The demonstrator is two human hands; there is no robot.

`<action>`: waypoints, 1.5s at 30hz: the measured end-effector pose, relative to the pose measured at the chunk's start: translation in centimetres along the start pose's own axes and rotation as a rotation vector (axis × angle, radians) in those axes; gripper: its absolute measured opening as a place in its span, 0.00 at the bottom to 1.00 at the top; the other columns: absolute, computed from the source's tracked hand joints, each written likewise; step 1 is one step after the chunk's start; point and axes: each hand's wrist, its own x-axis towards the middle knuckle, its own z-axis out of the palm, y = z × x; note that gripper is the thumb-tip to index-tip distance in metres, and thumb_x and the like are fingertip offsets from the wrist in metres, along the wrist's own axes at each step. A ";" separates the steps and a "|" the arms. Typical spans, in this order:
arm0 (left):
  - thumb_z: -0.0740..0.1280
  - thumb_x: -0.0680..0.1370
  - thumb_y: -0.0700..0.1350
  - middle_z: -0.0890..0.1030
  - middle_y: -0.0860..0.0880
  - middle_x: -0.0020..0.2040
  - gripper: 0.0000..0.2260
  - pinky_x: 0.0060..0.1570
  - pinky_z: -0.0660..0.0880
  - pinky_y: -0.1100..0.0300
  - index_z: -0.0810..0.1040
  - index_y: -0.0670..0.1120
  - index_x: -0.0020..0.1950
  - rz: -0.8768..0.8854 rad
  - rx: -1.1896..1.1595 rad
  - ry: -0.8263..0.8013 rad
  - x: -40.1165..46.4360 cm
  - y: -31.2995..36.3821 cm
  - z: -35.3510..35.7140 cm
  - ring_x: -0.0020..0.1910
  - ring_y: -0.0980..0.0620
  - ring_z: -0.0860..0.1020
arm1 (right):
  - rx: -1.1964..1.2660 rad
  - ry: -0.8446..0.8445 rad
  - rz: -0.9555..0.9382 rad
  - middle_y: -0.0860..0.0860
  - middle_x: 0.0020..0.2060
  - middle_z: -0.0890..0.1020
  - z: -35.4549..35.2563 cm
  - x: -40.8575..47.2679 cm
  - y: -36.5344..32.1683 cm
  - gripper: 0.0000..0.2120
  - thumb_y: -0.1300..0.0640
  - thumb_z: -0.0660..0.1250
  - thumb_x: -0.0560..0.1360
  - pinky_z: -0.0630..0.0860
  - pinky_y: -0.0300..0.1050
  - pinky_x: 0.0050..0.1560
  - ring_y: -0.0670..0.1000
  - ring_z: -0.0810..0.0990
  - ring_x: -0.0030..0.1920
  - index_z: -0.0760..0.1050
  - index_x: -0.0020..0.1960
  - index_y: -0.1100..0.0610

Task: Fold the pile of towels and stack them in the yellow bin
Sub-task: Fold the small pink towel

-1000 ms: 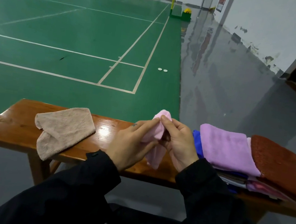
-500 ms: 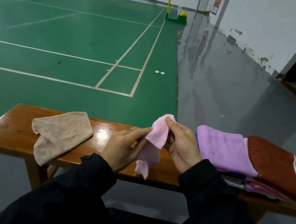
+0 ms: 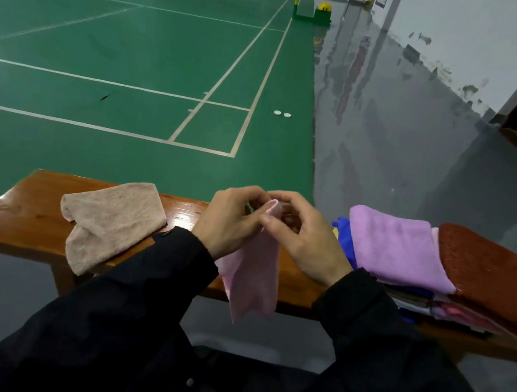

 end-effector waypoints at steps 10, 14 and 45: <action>0.77 0.74 0.49 0.75 0.52 0.31 0.12 0.32 0.67 0.61 0.77 0.47 0.36 -0.184 -0.254 -0.245 0.7 0.0 -0.4 0.31 0.57 0.69 | -0.291 -0.082 0.074 0.43 0.51 0.84 0.0 0.4 -1.8 0.19 0.58 0.70 0.73 0.75 0.37 0.47 0.45 0.81 0.50 0.78 0.63 0.47; 0.78 0.73 0.52 0.73 0.52 0.32 0.15 0.34 0.66 0.60 0.77 0.44 0.40 -0.181 -0.314 -0.193 0.5 0.2 -0.4 0.32 0.55 0.69 | -0.227 0.033 0.115 0.46 0.44 0.85 0.8 0.5 -1.8 0.15 0.64 0.63 0.74 0.77 0.42 0.44 0.47 0.82 0.47 0.83 0.54 0.49; 0.69 0.76 0.61 0.82 0.54 0.39 0.15 0.37 0.75 0.56 0.82 0.49 0.44 -0.128 -0.072 -0.239 -1.4 -7.4 -1.6 0.37 0.57 0.78 | -0.146 0.280 0.168 0.45 0.37 0.80 -5.6 4.9 1.4 0.14 0.61 0.61 0.82 0.72 0.43 0.41 0.48 0.77 0.40 0.79 0.41 0.52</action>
